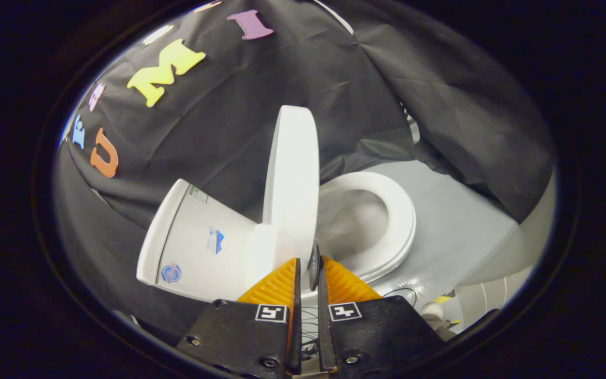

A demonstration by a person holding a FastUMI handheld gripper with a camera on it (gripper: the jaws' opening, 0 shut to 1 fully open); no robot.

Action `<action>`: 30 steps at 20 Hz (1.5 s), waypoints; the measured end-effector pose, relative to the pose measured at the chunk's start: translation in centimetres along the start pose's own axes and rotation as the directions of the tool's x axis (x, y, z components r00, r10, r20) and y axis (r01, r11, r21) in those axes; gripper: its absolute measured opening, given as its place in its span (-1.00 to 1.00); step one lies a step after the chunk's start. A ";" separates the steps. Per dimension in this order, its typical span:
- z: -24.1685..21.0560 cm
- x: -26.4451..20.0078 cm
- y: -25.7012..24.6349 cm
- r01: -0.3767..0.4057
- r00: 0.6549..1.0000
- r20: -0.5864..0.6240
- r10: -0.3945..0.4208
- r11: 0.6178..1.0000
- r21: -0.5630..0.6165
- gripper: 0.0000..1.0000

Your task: Open the toilet lid.

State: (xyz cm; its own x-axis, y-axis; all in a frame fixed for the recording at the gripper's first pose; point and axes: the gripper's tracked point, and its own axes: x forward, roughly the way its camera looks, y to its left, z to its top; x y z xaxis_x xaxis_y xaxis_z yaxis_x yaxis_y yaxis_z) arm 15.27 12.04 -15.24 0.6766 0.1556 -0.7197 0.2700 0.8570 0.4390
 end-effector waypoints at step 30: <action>-3.3 -2.3 15.6 0.056 0.990 0.142 0.004 0.907 -0.416 -0.68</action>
State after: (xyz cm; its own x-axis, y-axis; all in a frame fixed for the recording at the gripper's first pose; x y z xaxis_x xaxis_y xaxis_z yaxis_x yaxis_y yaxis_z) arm 15.66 26.65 -8.54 0.7682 0.0875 -0.6342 -0.0022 0.9910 0.1340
